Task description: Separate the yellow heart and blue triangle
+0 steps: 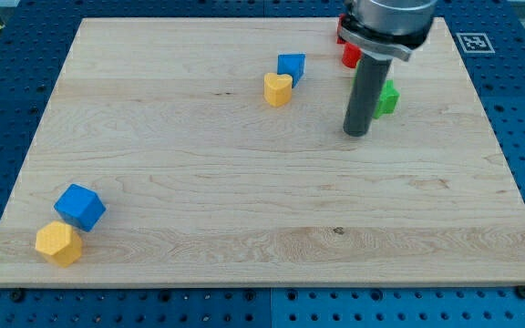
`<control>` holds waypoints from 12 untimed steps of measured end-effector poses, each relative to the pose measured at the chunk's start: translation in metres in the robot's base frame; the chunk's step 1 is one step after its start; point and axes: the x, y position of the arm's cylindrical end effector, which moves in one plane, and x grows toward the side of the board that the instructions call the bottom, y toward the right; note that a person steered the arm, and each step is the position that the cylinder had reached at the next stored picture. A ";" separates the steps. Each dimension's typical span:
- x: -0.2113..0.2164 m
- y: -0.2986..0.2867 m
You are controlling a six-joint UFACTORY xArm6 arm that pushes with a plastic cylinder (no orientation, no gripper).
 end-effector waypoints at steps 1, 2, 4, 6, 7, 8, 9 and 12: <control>-0.034 -0.009; -0.073 -0.009; -0.115 -0.013; -0.135 -0.059; -0.127 -0.057; -0.087 -0.056; -0.062 -0.056; -0.073 -0.074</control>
